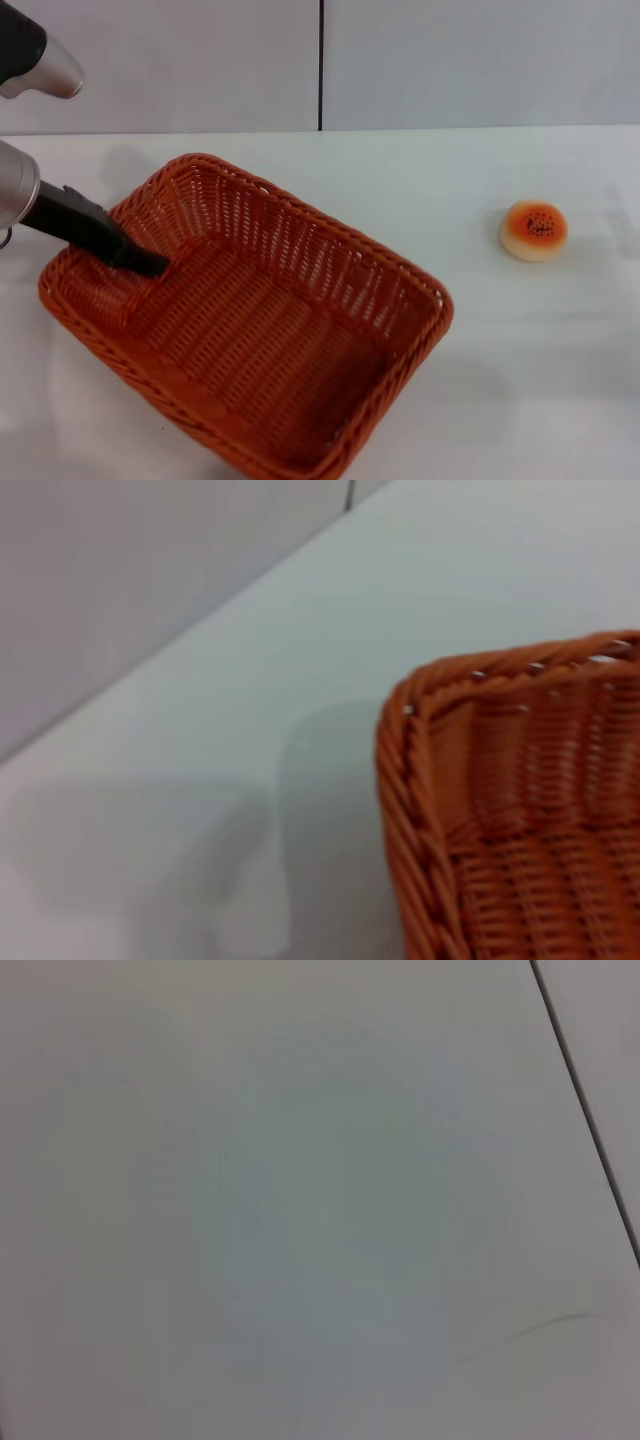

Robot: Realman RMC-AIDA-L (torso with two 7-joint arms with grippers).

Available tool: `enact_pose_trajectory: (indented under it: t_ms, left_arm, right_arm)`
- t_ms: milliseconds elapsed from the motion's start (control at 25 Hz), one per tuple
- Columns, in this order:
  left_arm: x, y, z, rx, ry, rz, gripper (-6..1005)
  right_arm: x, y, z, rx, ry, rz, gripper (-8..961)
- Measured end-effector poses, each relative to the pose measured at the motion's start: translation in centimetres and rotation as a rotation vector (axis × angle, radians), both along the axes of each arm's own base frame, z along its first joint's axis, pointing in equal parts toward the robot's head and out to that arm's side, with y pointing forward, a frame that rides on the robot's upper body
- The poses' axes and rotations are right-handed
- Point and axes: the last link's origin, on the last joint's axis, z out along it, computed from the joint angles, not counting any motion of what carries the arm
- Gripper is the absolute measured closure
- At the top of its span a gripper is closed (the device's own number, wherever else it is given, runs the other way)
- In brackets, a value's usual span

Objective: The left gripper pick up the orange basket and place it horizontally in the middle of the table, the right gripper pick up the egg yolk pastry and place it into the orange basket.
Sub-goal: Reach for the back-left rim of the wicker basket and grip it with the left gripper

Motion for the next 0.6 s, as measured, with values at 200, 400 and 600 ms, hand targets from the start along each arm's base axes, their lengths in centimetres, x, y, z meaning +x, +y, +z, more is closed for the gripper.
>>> enact_pose_trajectory:
  t_ms: [200,400,600]
  left_arm:
    - [0.5,1.0,0.0,0.044,0.020,-0.054,328]
    - [1.8,1.5,0.4,0.057,0.022,-0.084,434]
    - [2.6,2.1,0.6,0.054,0.065,-0.080,532]
  right_arm:
    - [0.3,-0.1,0.3,0.014,0.001,-0.015,407]
    - [0.4,-0.1,0.4,0.021,0.000,-0.020,407]
    - [0.4,0.2,0.6,0.030,-0.001,-0.021,407]
